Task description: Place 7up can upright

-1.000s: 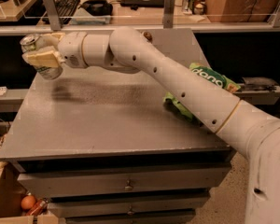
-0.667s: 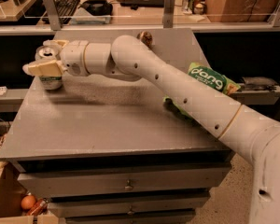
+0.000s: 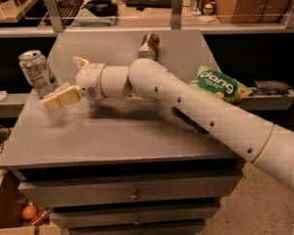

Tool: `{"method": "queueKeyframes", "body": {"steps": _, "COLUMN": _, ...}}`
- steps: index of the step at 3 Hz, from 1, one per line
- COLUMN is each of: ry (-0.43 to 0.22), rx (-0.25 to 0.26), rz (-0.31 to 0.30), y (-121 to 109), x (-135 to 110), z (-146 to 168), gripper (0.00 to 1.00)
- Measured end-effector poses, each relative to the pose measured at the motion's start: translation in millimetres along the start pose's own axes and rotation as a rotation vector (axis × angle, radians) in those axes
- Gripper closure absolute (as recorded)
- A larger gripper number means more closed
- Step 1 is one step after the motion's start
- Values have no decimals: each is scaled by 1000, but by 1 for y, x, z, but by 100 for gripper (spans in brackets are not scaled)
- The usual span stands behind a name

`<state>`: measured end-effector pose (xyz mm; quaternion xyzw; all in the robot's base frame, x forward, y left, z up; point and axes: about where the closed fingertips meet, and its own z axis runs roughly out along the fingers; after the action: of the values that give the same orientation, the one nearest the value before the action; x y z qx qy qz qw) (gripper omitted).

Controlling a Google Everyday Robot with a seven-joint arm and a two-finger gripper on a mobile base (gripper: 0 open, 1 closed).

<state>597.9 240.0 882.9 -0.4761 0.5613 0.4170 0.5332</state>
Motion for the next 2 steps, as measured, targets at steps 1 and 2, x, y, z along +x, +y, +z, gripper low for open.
{"method": "queueKeyframes", "body": {"steps": 1, "ry": 72, "rx": 44, "rz": -36, "y": -21, "x": -5, "z": -43, "gripper": 0}}
{"method": "queueKeyframes", "body": {"steps": 2, "ry": 179, "rx": 65, "rz": -90, "y": -43, "x": -13, "z": -100, "gripper": 0}}
